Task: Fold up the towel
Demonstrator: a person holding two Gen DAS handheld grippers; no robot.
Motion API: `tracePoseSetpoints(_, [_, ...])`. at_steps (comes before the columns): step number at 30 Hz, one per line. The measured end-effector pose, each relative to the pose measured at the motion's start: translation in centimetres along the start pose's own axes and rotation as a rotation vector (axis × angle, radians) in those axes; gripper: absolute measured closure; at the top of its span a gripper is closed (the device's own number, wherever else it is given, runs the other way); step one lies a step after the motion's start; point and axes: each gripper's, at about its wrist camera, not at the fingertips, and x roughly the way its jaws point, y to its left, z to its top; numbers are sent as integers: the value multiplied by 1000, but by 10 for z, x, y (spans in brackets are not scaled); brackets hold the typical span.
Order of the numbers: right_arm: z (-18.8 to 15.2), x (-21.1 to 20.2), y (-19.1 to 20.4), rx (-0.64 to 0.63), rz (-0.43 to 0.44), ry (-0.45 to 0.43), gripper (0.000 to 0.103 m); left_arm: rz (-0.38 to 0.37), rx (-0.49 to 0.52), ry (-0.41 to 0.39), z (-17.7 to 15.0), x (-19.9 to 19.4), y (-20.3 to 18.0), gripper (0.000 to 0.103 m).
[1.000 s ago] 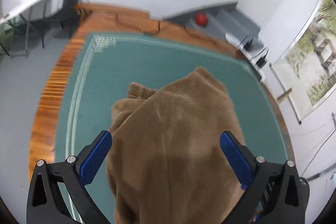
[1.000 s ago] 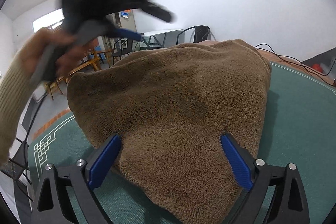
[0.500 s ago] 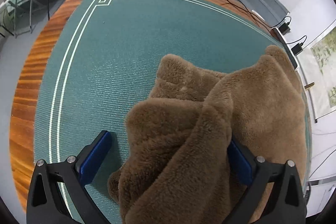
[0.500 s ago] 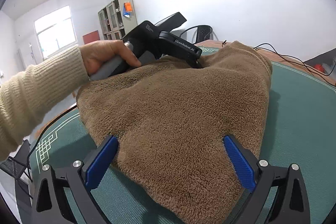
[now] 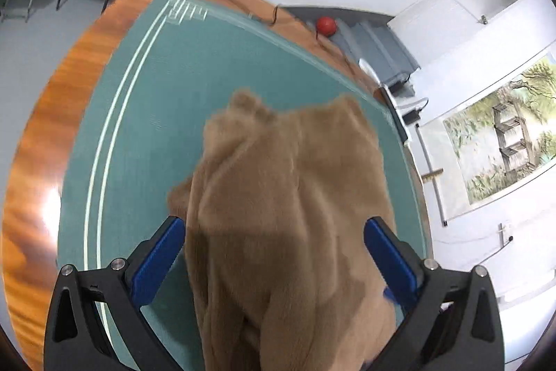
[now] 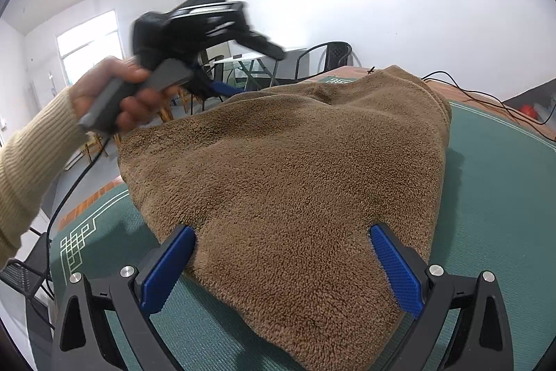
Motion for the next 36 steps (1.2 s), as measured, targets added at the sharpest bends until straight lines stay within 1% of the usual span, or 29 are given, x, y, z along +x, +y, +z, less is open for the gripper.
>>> tracePoseSetpoints(3, [0,0,0,0,1,0,1,6,-24,37,-10,10,8,0])
tracePoseSetpoints(6, [-1,-1,-2,2,3,-2,1,-4,-52,60,-23,18,15,0])
tracePoseSetpoints(9, [-2,-2,-3,6,8,-5,1,-33,-80,66,-22,29,25,0])
tracePoseSetpoints(13, [-1,-4,-5,12,15,-9,1,-77,-69,68,-23,32,33,0])
tracePoseSetpoints(16, [-2,-13,-11,37,53,-39,1,-88,-52,79,-22,32,35,0])
tracePoseSetpoints(18, [1,-20,-24,106,110,-56,1,-103,-41,85,-22,31,36,0])
tracePoseSetpoints(21, [15,-33,-55,254,169,-73,1,-138,-44,91,-23,31,41,0])
tracePoseSetpoints(23, [22,-39,-81,354,175,-76,1,-181,-55,95,-23,31,45,0])
tracePoseSetpoints(25, [29,-37,-109,460,167,-55,1,-230,-66,104,-24,32,48,0])
tracePoseSetpoints(29, [32,-12,-155,651,176,8,1,-274,-35,119,-24,35,46,0])
tracePoseSetpoints(31, [29,11,-167,718,200,63,1,-278,-21,128,-23,37,44,0])
tracePoseSetpoints(34, [20,40,-171,774,240,129,1,-284,-4,146,-19,40,42,0])
tracePoseSetpoints(35, [20,43,-170,772,232,128,1,-286,1,152,-17,41,41,0])
tracePoseSetpoints(36, [22,46,-166,759,244,131,1,-289,5,158,-13,44,39,0])
